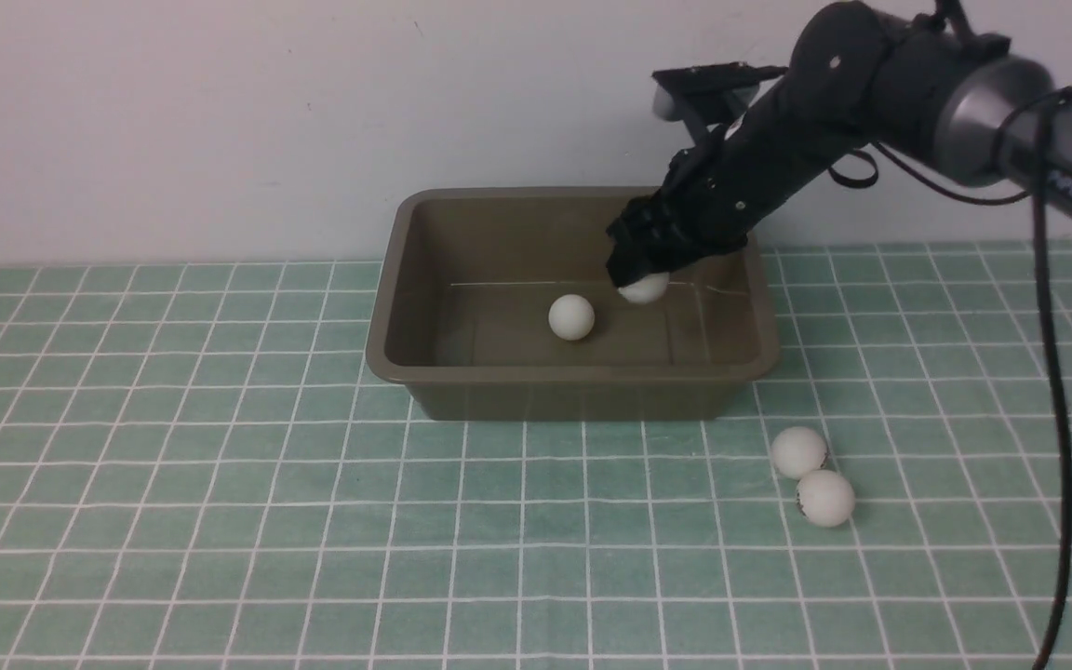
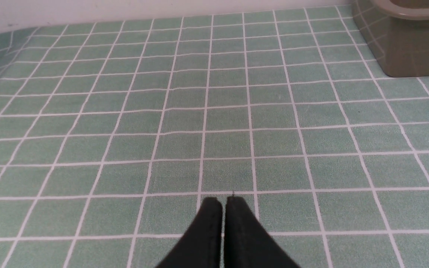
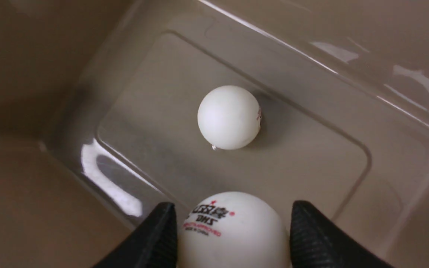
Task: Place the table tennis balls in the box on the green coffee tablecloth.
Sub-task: 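Release the ping pong ball into the bin and lift the gripper away, then reach for and grasp a ping pong ball on the table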
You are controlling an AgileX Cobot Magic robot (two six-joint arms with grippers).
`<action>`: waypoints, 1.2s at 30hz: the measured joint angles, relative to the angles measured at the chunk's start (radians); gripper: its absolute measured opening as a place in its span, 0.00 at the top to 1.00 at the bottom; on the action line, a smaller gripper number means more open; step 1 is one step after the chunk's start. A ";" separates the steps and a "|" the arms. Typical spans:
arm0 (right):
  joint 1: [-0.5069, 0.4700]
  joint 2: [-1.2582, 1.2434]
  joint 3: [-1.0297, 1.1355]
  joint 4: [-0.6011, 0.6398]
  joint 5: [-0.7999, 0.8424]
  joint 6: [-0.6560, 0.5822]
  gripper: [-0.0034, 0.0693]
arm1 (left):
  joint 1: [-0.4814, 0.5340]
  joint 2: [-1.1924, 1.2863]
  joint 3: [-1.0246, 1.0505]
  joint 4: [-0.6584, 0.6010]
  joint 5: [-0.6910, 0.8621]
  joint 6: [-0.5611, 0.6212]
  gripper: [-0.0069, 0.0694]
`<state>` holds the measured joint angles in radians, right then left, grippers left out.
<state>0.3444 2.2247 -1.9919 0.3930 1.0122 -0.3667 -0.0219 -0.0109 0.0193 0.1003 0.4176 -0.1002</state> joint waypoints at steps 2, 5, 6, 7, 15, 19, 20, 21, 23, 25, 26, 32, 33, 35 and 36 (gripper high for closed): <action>0.009 0.014 -0.015 -0.017 0.002 0.001 0.45 | 0.000 0.000 0.000 0.000 0.000 0.000 0.91; 0.010 0.024 -0.028 -0.031 0.008 0.007 0.42 | 0.000 0.000 0.000 0.000 0.000 0.000 0.91; 0.010 0.024 -0.029 -0.036 0.011 0.009 0.41 | 0.000 0.000 0.000 0.000 0.000 0.000 0.91; 0.009 0.025 -0.032 -0.046 0.022 0.014 0.40 | 0.000 0.000 0.000 0.000 0.000 0.000 0.91; -0.009 -0.009 -0.122 -0.170 0.217 0.098 0.37 | 0.000 0.000 0.000 0.000 0.000 0.000 0.91; -0.025 -0.065 -0.143 -0.273 0.228 0.188 0.37 | 0.000 0.000 0.000 0.000 0.000 0.000 0.91; -0.030 -0.094 -0.138 -0.307 0.231 0.220 0.37 | 0.000 0.000 0.000 0.000 0.000 0.000 0.91; -0.034 -0.133 -0.119 -0.333 0.231 0.249 0.37 | 0.000 0.000 0.000 0.000 0.000 0.000 0.91; -0.038 -0.165 -0.088 -0.350 0.231 0.271 0.37 | 0.000 0.000 0.000 0.000 0.000 0.000 0.91; -0.046 -0.239 -0.001 -0.363 0.233 0.286 0.37 | 0.000 0.000 0.000 0.000 0.000 0.000 0.91; -0.049 -0.265 0.035 -0.366 0.233 0.289 0.37 | 0.000 0.000 0.000 0.000 0.000 0.000 0.91; -0.055 -0.424 0.322 -0.368 0.234 0.295 0.37 | 0.000 0.000 0.000 0.000 0.000 0.000 0.91; -0.055 -0.464 0.444 -0.361 0.226 0.295 0.37 | 0.000 0.000 0.000 0.000 0.000 0.000 0.91; -0.055 -0.476 0.538 -0.346 0.173 0.295 0.37 | 0.000 0.000 0.000 0.000 0.000 0.000 0.91; -0.055 -0.477 0.568 -0.340 0.146 0.295 0.37 | 0.000 0.000 0.000 0.000 0.000 0.000 0.91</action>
<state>0.2897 1.7481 -1.4242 0.0526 1.1581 -0.0717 -0.0219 -0.0109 0.0193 0.1003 0.4176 -0.1002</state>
